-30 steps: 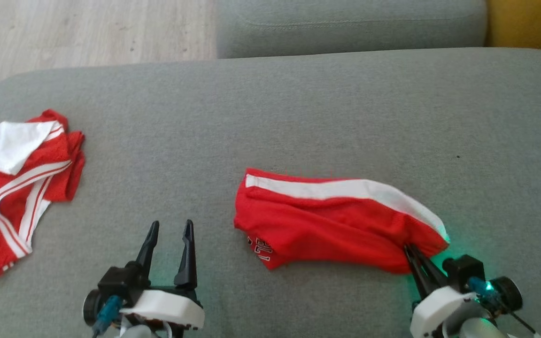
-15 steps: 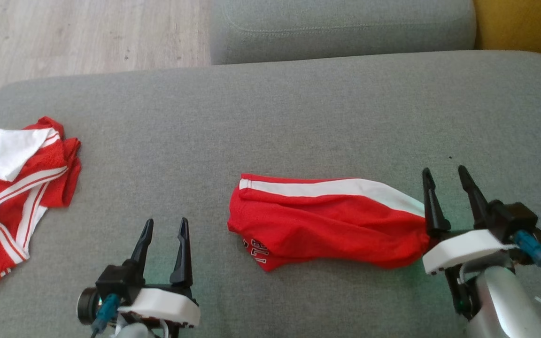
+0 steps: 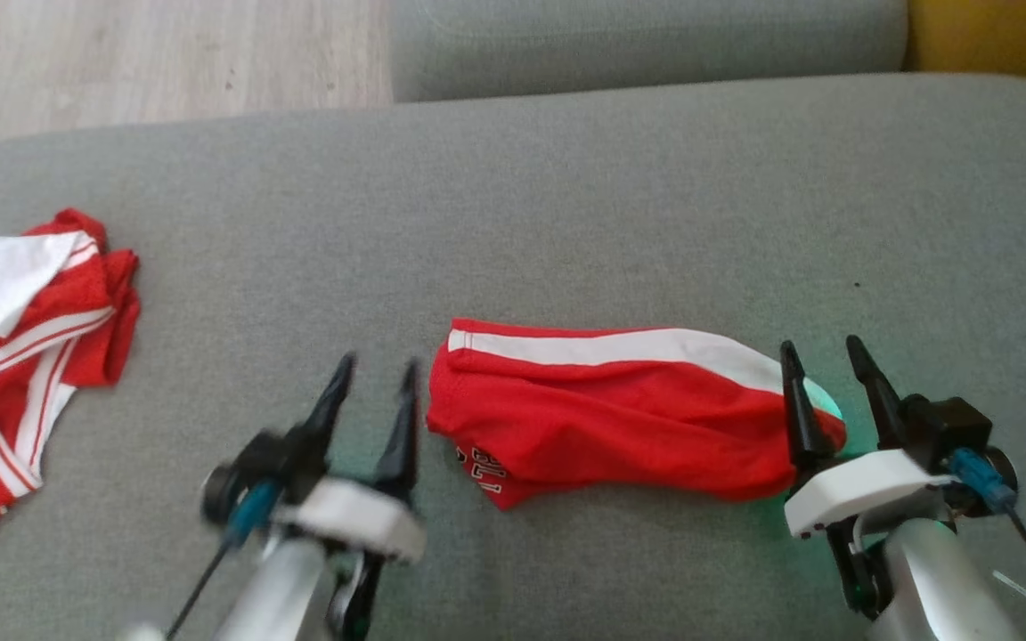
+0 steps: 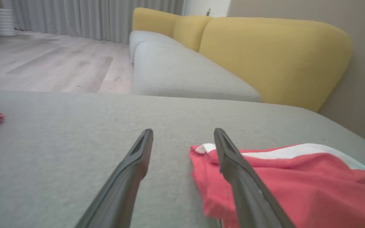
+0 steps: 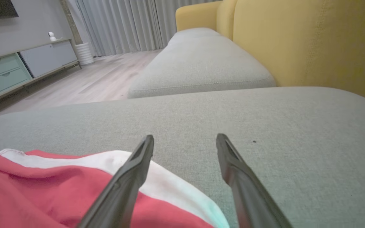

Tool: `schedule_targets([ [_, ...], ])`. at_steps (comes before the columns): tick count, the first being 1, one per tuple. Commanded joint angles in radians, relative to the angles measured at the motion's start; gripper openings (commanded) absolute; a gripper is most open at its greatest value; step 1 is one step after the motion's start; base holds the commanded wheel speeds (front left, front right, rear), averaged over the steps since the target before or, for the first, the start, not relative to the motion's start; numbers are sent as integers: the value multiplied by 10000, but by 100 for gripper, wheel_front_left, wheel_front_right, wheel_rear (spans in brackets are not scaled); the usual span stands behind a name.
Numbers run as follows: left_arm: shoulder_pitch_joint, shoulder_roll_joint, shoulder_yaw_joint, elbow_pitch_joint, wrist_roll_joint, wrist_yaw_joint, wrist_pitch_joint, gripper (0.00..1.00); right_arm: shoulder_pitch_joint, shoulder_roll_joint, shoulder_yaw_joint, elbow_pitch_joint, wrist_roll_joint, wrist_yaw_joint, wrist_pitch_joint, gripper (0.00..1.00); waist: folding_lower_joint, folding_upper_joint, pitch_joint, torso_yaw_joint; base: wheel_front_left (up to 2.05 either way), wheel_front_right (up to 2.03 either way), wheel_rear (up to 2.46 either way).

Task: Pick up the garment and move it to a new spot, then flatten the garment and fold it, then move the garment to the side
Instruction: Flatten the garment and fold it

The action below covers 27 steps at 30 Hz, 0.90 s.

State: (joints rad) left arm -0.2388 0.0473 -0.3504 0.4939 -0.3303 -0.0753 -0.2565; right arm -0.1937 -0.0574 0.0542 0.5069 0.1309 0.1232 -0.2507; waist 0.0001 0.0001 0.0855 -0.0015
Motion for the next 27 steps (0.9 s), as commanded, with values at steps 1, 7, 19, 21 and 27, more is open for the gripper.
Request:
schedule_targets([
  [1, -806, 29, -12, 62, -293, -74, -53, 100, -333, 48, 267, -210, -34, 75, -110, 100, -1, -1, 160, -75, 0, 0, 0],
  [7, -2828, 29, -1800, 2440, -2244, -294, 800, 100, -458, 53, 484, -48, 11, 75, -110, 100, -1, -1, 487, -343, 0, 0, 0],
  [19, -4160, 29, -3639, 3773, -4608, -446, 2403, 100, -471, 58, 418, 21, 32, 75, -110, 100, -1, -1, 668, -484, 0, 0, 0],
  [21, -4226, 29, -3884, 3820, -4884, -461, 2503, 100, -483, 60, 400, 25, 48, 75, -110, 100, -1, -1, 688, -455, 0, 0, 0],
  [27, -4480, 29, -4412, 3745, -5413, -483, 1936, 100, -525, 63, 445, 20, 83, 75, -110, 100, -1, -1, 721, -371, 0, 0, 0],
])
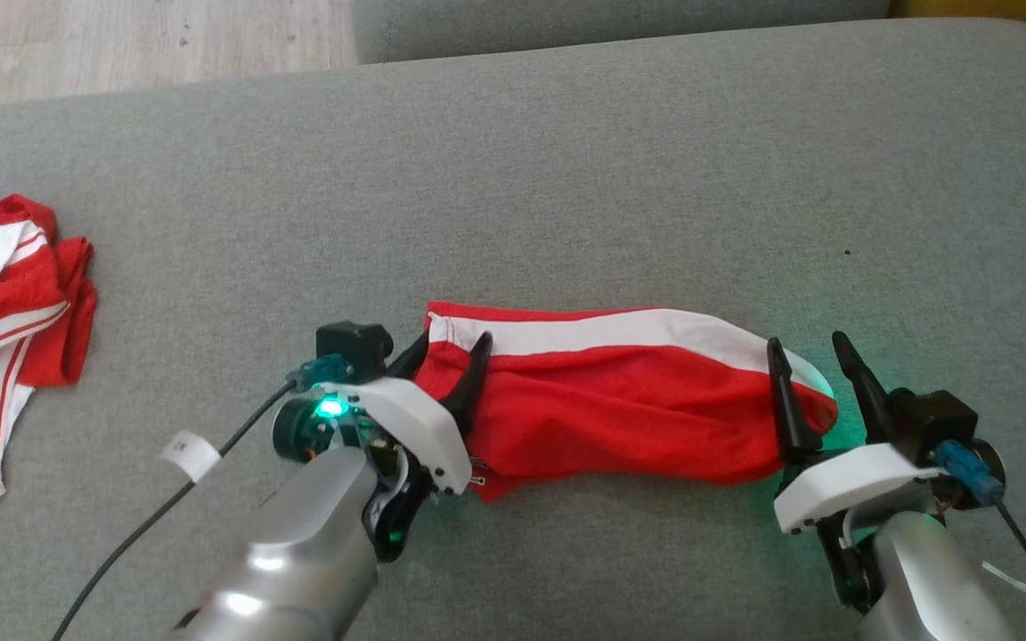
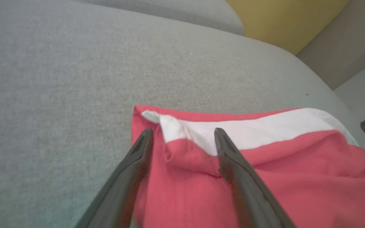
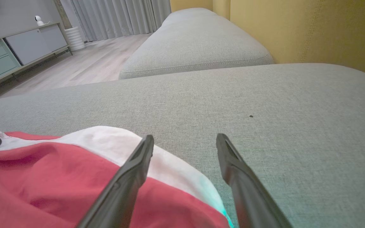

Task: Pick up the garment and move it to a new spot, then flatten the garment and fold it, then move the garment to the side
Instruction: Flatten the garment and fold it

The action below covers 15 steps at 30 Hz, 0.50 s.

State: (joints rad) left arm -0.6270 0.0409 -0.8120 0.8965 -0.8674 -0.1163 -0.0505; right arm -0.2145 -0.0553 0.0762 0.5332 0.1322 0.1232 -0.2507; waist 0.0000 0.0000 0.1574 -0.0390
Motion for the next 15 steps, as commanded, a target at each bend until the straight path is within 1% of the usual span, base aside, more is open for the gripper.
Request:
schedule_targets([
  [1, -636, 93, 103, -283, -102, -78, -229, 100, -321, 43, 244, -242, 77, 75, -110, 100, 0, 0, 9, 12, 0, 0, 0],
  [4, -774, 93, -138, -185, -218, -87, -619, 100, -332, 44, 320, -200, 103, 75, -110, 100, 0, 0, 8, 14, 0, 0, 0],
  [7, -868, 93, -463, -21, -521, -103, -722, 99, -355, 45, 407, -122, 157, 75, -110, 100, 0, 0, -4, -24, 0, 0, 0],
  [8, -890, 93, -527, 17, -604, -107, -749, 77, -361, 45, 409, -110, 178, 75, -110, 100, 0, 0, -5, -34, 0, 0, 0],
  [9, -922, 93, -599, 85, -646, -110, -795, 48, -373, 46, 384, -110, 207, 75, -110, 100, 0, 0, -5, -42, 0, 0, 0],
  [10, -944, 93, -667, 158, -688, -113, -843, 30, -385, 46, 349, -110, 234, 75, -110, 100, 0, 0, -12, -49, 0, 0, 0],
  [11, -955, 93, -700, 221, -760, -115, -917, 0, -394, 46, 316, -112, 252, 75, -111, 100, 0, 0, -21, -47, 0, 0, 0],
  [15, -1038, 93, -717, 482, -803, -113, -1651, 0, -349, 23, 92, -148, 291, 75, -111, 100, 0, 0, -149, 80, 0, 0, 0],
])
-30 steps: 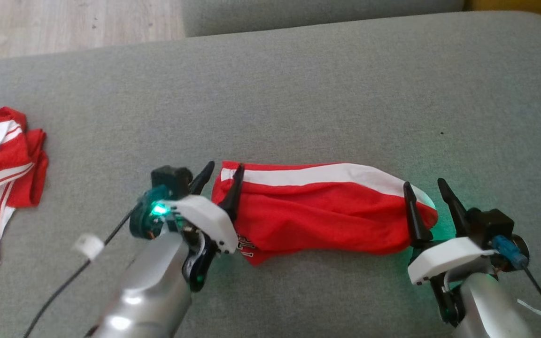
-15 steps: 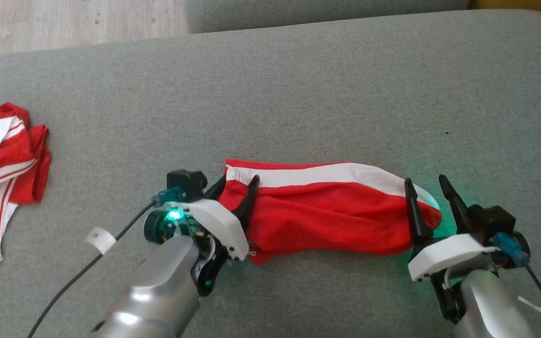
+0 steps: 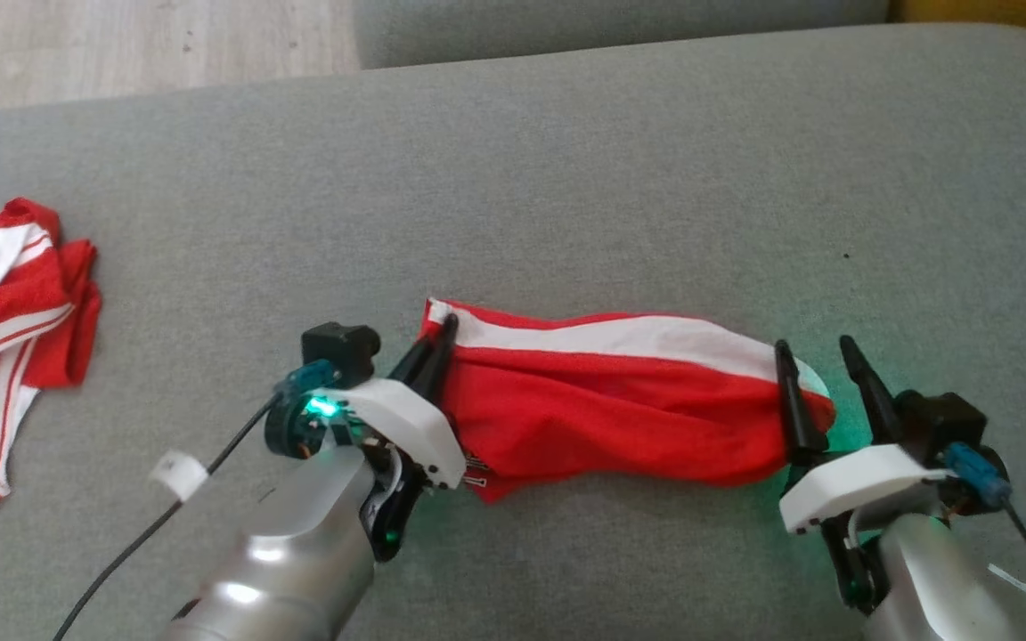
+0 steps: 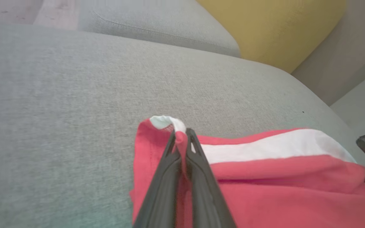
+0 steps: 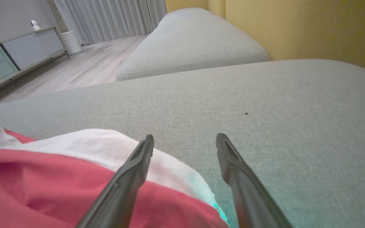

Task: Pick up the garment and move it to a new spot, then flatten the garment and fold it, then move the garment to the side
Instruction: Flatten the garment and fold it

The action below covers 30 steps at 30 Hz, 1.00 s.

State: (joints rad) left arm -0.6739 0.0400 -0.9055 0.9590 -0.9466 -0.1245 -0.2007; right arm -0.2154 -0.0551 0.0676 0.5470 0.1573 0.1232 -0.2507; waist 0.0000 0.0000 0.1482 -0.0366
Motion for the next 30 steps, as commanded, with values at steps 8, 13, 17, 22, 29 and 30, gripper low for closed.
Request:
schedule_targets([
  [8, 422, 550, 1950, -1391, 1022, 405, -605, 0, 122, 30, -120, -463, 349, 75, -111, 100, 0, 0, -584, 920, 0, 0, 0],
  [13, 2120, 752, 3076, -2904, 2425, 452, -608, 0, 326, 39, 224, -421, 1092, 75, -111, 100, 0, 0, -694, 1449, 0, 0, 0],
  [17, 3009, 608, 3774, -3655, 3187, 274, -609, 0, 290, 10, 740, -377, 1795, 75, -111, 100, 0, 0, -637, 1620, 0, 0, 0],
  [22, 3576, 433, 4365, -3956, 3741, 130, -610, 0, 127, -183, 1247, -169, 2576, 75, -111, 100, 0, 0, -472, 1632, 0, 0, 0],
  [29, 4034, 190, 5261, -4043, 4481, -15, -610, 0, 118, -658, 2037, 152, 4363, 75, -111, 100, 0, 0, -268, 1514, 0, 0, 0],
  [30, 4068, 174, 5343, -4045, 4549, -23, -610, 0, 132, -691, 2145, 145, 4664, 75, -111, 100, 0, 0, -257, 1494, 0, 0, 0],
])
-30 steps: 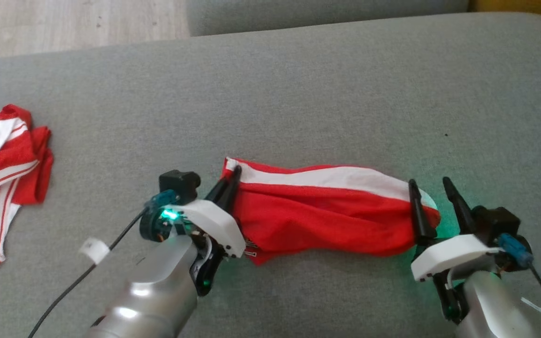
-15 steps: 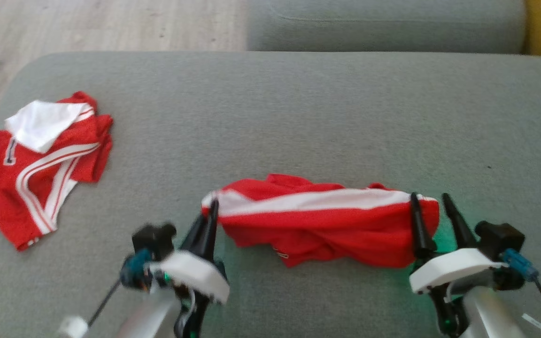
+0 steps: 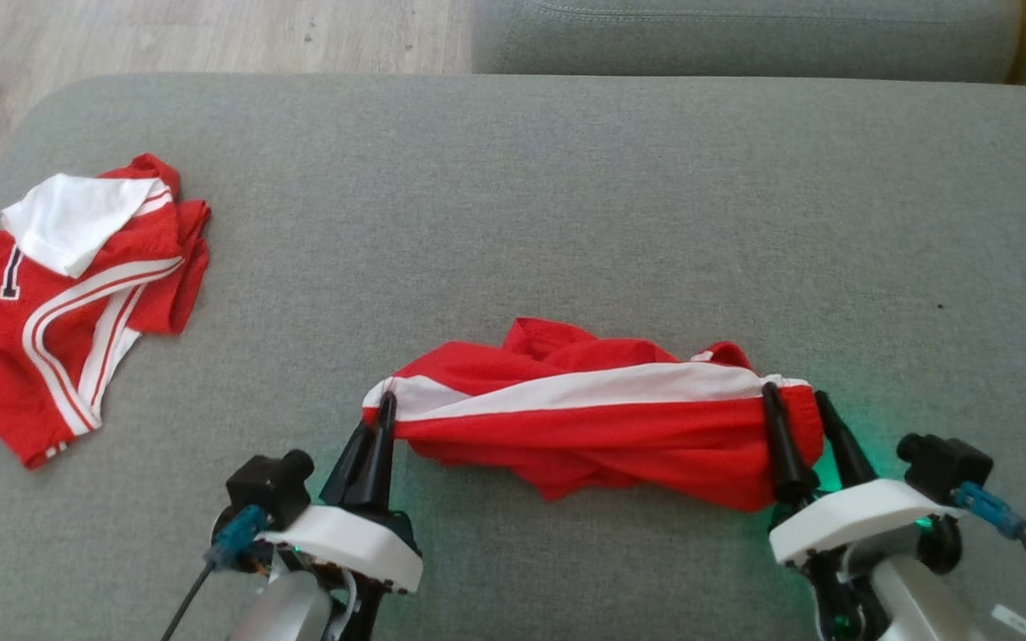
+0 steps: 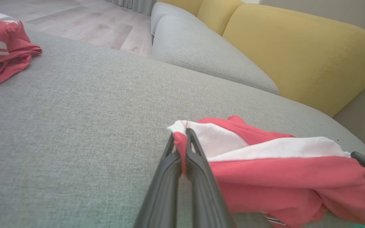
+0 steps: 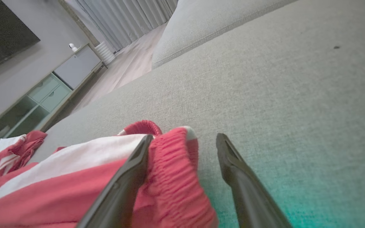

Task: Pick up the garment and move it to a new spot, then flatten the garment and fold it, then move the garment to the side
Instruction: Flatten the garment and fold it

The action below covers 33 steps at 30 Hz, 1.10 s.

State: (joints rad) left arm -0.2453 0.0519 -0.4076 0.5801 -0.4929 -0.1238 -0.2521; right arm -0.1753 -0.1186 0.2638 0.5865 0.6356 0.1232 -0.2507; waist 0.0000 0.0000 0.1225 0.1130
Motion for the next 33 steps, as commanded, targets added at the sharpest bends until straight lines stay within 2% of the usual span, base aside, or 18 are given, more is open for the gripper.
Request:
schedule_targets([
  [1, -184, 40, 438, -254, 73, -38, -96, 0, -272, -115, 343, -298, 149, 75, -111, 100, 0, 0, 9, -22, 0, 0, 0],
  [8, -73, -8, 741, -219, 346, -63, -97, 0, -332, -578, 1596, -1000, 2348, 75, -111, 100, 0, 0, 45, -117, 0, 0, 0],
  [15, -90, -14, 592, -245, 182, -67, -97, 0, -521, -1198, 2540, -1290, 3637, 75, -111, 100, 0, 0, 48, -123, 0, 0, 0],
  [19, -73, -15, 589, -230, 120, -67, -97, 0, -575, -1462, 2774, -1442, 4026, 75, -111, 100, 0, 0, 22, -132, 0, 0, 0],
  [23, -12, -15, 635, -202, 96, -68, -97, 0, -457, -1675, 2564, -1698, 4001, 75, -111, 100, 0, 0, -55, -180, 0, 0, 0],
  [33, 52, -16, 632, -141, 85, -68, -97, 0, -89, -1777, 2922, -1846, 4284, 75, -111, 100, 0, 0, -142, -274, 0, 0, 0],
])
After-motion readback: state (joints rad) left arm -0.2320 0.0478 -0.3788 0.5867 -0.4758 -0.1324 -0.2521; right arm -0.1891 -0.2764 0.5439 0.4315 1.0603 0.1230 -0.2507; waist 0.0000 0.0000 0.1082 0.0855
